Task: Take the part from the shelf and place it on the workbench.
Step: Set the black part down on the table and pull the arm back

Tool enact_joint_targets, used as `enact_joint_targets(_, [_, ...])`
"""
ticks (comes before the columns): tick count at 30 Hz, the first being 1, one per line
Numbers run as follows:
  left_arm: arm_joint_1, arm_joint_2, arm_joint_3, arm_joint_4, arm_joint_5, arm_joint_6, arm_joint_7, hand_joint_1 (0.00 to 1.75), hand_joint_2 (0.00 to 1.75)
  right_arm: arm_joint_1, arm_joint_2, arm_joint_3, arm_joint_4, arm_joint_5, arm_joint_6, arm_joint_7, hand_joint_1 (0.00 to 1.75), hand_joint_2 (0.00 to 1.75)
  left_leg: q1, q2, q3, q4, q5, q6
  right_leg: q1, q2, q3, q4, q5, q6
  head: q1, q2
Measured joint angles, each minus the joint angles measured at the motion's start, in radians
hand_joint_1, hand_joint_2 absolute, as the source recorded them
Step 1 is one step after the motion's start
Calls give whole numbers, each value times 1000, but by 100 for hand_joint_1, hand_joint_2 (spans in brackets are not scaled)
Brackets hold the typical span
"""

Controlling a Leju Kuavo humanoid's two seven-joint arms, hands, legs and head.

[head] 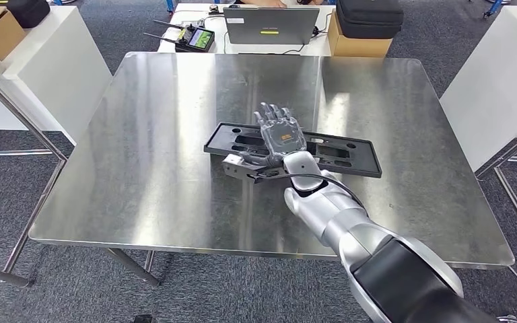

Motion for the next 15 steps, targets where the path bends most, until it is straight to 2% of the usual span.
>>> enact_joint_targets(3, [0, 0, 0, 0, 13, 12, 8, 0, 0, 1, 34, -46, -49, -97, -56, -116, 0, 0, 0, 1, 0, 0, 0, 0, 0, 0, 0, 0, 0, 0, 0, 0])
enact_joint_targets(6, [0, 0, 0, 0, 20, 19, 14, 0, 0, 6, 71, -103, -109, -181, -59, -205, 0, 0, 0, 0, 0, 0, 0, 0, 1, 0, 0, 0, 0, 0, 0, 0])
enact_joint_targets(15, [1, 0, 0, 0, 25, 21, 18, 0, 0, 24, 95, -164, -190, -201, -56, -224, 0, 0, 0, 0, 0, 0, 0, 0, 1, 0, 0, 0, 0, 0, 0, 0])
